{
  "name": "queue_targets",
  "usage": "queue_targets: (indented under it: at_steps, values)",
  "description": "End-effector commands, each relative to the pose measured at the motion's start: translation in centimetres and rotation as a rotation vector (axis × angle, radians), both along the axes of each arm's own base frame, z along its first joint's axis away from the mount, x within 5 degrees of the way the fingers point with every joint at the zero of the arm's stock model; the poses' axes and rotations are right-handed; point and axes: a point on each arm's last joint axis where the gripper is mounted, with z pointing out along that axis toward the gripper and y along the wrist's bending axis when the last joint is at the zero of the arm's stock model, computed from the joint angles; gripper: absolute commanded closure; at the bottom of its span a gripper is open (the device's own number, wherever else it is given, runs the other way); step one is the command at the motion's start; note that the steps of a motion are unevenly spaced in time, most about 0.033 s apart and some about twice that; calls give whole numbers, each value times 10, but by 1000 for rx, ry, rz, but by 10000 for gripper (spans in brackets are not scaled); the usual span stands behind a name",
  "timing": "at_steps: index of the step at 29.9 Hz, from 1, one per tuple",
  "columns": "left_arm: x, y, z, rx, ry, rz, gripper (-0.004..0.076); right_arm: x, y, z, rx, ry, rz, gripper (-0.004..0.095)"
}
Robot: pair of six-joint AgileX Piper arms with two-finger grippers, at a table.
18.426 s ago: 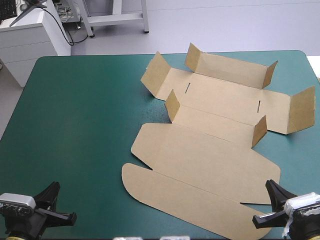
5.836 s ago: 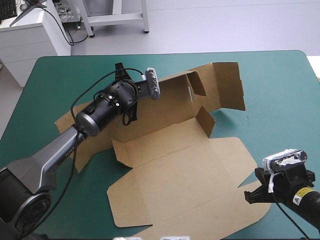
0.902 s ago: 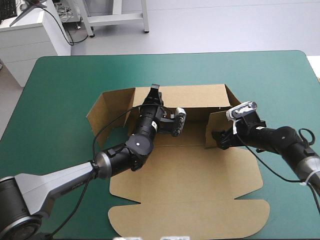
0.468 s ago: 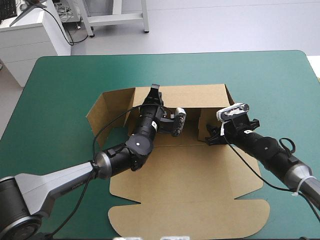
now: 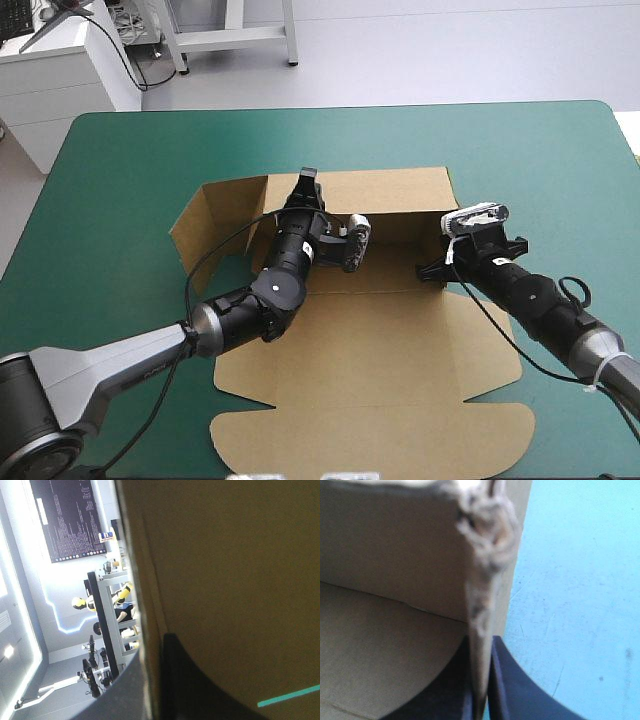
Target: Fold the box
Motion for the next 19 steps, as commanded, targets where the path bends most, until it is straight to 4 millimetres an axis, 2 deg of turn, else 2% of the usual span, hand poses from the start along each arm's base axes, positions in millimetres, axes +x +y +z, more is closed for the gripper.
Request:
queue_targets:
  at_steps: [1,3,5,8,10,12,19]
  values:
    - [-4,1,20,-39,-45,-26,711,-1,1,18,10,-60,9,926]
    - [-4,0,20,-77,-33,-27,657,-1,1,18,10,-61,8,927]
    - [-4,0,20,-89,-29,-26,565,-1,1,18,10,-61,8,927]
    - [-4,0,20,-111,-22,-22,360,-1,1,18,10,-61,8,927]
    - [-5,-1,20,-111,-23,-22,255,-1,0,18,9,-63,6,925]
    - [-7,-2,20,-109,-29,-19,220,-1,0,18,9,-63,6,925]
    - [-24,-12,24,-94,-77,11,221,6,-1,15,-9,-73,-31,925]
